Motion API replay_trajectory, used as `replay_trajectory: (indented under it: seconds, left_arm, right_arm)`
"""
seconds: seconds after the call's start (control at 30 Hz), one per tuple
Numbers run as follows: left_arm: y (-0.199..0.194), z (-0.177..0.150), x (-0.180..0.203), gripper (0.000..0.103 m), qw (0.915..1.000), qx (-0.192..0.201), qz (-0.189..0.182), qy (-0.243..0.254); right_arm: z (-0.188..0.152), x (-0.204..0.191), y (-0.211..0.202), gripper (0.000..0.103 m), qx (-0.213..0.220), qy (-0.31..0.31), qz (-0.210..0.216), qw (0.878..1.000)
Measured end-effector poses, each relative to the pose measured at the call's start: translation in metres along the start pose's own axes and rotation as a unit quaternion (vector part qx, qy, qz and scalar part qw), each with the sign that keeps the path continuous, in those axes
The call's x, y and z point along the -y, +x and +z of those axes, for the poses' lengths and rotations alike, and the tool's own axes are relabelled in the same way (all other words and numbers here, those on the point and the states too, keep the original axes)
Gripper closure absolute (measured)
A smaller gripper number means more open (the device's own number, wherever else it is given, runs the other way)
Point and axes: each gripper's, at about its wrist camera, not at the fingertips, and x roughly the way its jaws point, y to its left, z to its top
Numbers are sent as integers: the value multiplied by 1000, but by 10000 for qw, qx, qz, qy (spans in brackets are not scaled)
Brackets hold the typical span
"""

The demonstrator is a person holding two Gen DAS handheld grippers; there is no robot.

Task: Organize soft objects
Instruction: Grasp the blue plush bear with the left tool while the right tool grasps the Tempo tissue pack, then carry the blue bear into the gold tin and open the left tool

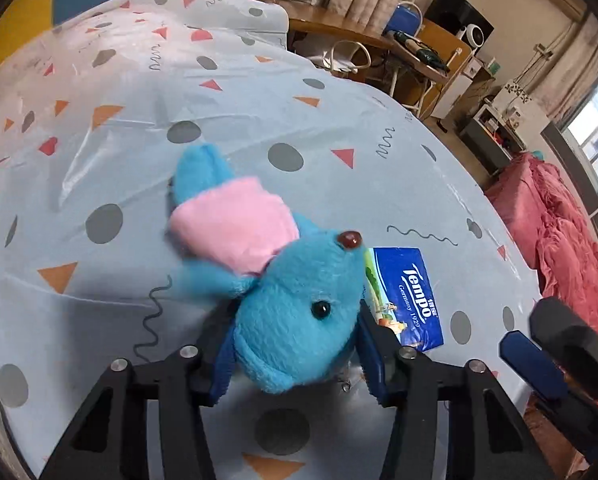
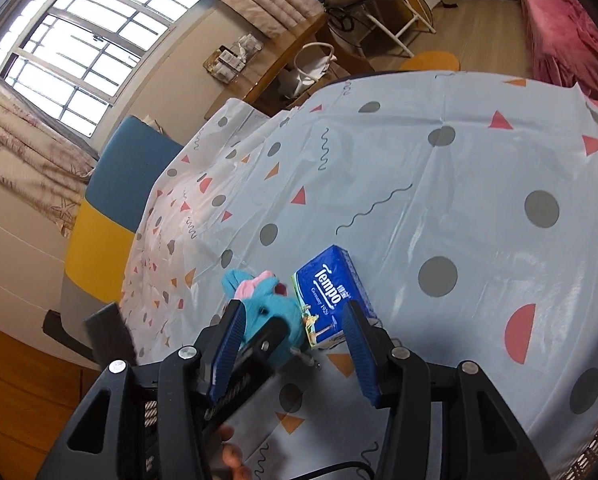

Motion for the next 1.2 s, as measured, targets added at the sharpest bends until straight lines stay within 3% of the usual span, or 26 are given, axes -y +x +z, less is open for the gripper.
replay_trajectory:
  seconds: [0.1,0.33,0.7,0.83,0.9,1.2]
  left_arm:
    - [-9,-5,0,57,9997,90,62,217]
    - [-41,-4,-18,57,9995,229,142,155]
    - [-118,16,-47,57,9948,828,591,-12]
    - [-148,20,-63,57,9910,1087,755,-209]
    - [-162,20,-70,57,9889,1204,834,-261]
    - [-223,10,-110,56,9775,1615,1204,-625]
  right_arm:
    - [-1,-2,3,52,-80,-54,-32,9999]
    - [-5,-3,12,52,-280,-140,-182,9993]
    - [-8,-18,35,52,-694,-744,-742,9920]
    - [7,-27,46,52,-662,-1056,-1075,9864]
    - [16,-30,52,47,-634,-1213,-1295,9821]
    - [16,-32,104,42,-1214,-1842,-1881,9570]
